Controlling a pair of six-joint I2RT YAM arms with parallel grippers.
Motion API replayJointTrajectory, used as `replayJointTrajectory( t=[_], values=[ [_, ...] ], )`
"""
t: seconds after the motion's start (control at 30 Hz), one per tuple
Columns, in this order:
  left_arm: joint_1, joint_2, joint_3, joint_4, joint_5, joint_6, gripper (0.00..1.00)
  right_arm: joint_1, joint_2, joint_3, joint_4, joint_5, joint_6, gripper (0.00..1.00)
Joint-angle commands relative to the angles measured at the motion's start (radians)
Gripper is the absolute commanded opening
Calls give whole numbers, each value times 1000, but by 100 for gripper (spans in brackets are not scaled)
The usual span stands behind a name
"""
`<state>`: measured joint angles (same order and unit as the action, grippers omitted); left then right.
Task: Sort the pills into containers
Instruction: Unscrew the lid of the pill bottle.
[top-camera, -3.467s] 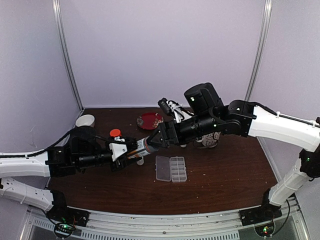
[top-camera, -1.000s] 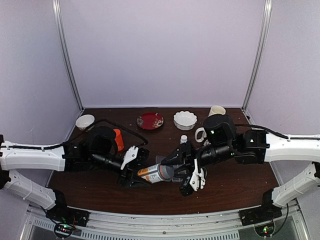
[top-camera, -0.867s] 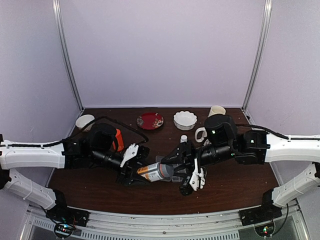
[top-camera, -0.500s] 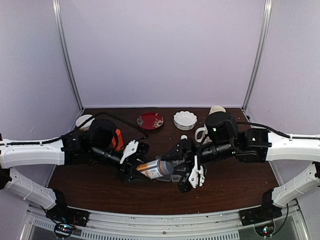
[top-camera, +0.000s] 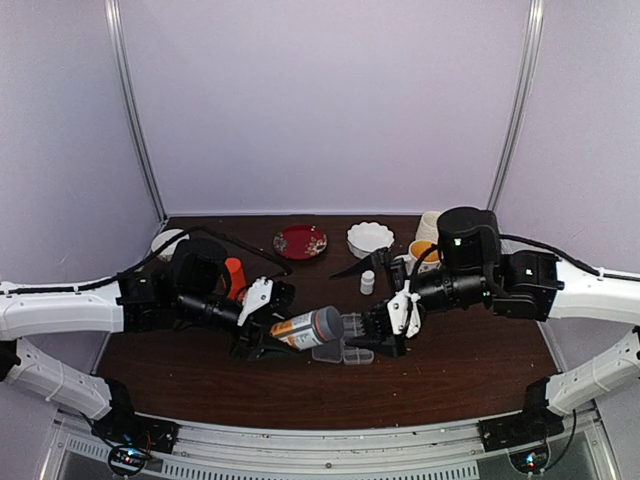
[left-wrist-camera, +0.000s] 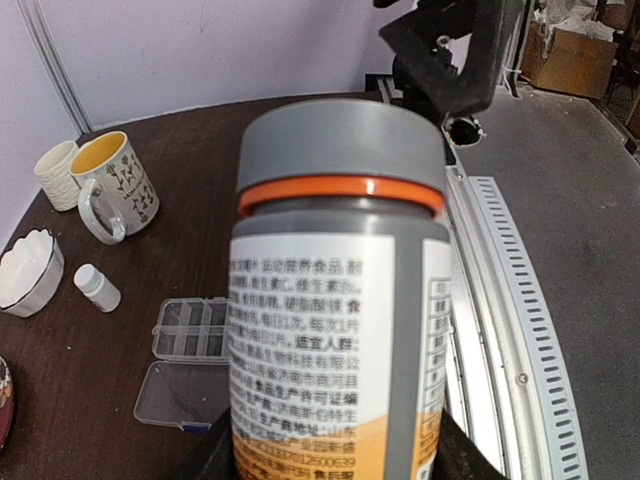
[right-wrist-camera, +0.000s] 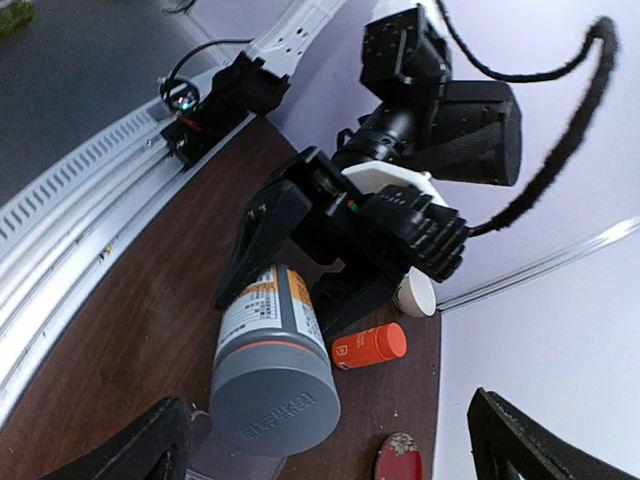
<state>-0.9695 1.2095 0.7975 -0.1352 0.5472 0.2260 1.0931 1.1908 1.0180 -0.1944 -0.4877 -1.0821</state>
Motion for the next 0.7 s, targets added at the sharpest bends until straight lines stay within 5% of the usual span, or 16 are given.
replayJointTrajectory(
  t=[0.0, 0.23, 0.53, 0.67],
  values=[
    [5, -60, -38, 118, -86, 10, 18, -3, -76, -68, 123, -9, 425, 100],
    [6, -126, -74, 191, -224, 22, 17, -3, -93, 2, 88, 165, 995, 100],
    [5, -171, -86, 236, -321, 50, 9, -81, -78, 25, 99, 146, 1487, 100],
    [5, -177, -85, 241, -333, 68, 10, -82, -9, 178, -106, 196, 1568, 100]
  ],
)
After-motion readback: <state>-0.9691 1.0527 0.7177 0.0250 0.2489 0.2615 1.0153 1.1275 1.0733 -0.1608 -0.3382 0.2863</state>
